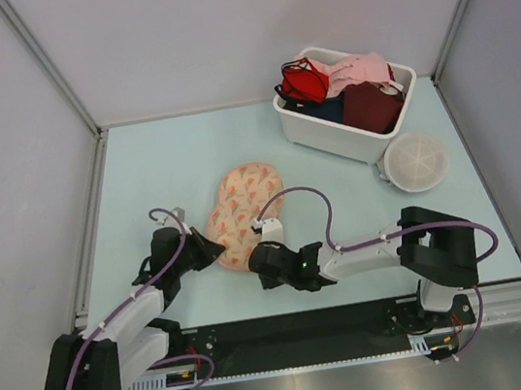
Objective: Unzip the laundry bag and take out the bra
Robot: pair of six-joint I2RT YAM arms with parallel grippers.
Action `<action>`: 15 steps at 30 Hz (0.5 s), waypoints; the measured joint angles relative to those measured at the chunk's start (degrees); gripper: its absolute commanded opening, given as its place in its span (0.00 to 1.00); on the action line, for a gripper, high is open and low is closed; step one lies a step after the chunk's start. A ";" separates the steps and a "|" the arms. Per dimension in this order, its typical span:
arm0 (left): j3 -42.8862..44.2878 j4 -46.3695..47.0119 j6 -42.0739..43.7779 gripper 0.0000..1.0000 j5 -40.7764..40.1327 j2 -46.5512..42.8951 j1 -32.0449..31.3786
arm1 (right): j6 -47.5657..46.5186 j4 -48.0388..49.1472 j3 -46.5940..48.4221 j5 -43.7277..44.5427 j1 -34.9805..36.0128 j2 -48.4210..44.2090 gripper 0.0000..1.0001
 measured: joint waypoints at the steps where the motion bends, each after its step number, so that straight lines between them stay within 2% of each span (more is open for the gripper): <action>1: 0.00 0.00 0.02 0.00 0.04 0.00 0.09 | 0.02 0.07 -0.28 0.11 -0.24 -0.15 0.00; 15: 0.00 -0.04 0.94 0.00 0.55 0.00 1.36 | -0.98 1.05 -5.88 1.88 -5.86 -3.56 0.00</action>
